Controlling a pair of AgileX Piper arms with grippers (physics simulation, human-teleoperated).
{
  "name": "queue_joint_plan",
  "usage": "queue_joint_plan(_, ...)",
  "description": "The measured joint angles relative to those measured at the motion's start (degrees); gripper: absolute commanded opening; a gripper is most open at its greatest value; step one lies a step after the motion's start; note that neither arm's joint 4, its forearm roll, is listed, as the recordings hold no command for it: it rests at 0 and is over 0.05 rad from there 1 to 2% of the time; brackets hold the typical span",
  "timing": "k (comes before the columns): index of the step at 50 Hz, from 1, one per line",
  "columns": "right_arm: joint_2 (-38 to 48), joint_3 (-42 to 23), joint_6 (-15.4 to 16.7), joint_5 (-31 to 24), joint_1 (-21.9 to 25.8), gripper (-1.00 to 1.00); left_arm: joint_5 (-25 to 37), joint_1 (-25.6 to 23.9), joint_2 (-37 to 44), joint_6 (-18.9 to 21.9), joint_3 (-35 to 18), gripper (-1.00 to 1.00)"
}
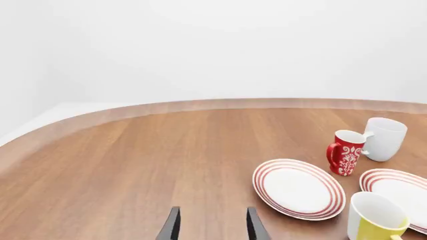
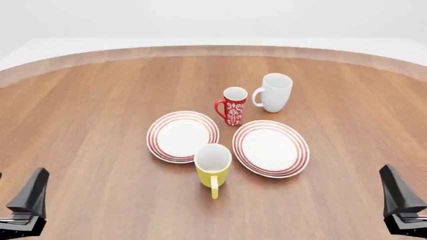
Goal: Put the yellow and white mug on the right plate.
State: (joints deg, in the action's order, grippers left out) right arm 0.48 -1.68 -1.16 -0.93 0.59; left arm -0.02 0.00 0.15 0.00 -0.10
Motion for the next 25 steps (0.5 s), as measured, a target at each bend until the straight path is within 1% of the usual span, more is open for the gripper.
queue_joint_plan(6,4.24,-3.57,-0.11,0.21,1.61,1.00,0.00,0.00,0.10,0.00,-0.08,1.00)
queue_joint_plan(13,13.39,-9.66,-1.59,0.48,4.77,1.00,-0.01,0.00,0.16,0.00,-0.12,1.00)
queue_joint_plan(19,20.40,-16.35,-1.71,-1.35,8.71,1.00,-0.01,0.00,0.19,0.00,-0.14,1.00)
queue_joint_plan(25,25.75,-22.82,-2.66,-4.15,12.58,1.00,-0.01,0.00,0.20,0.00,-0.15,1.00)
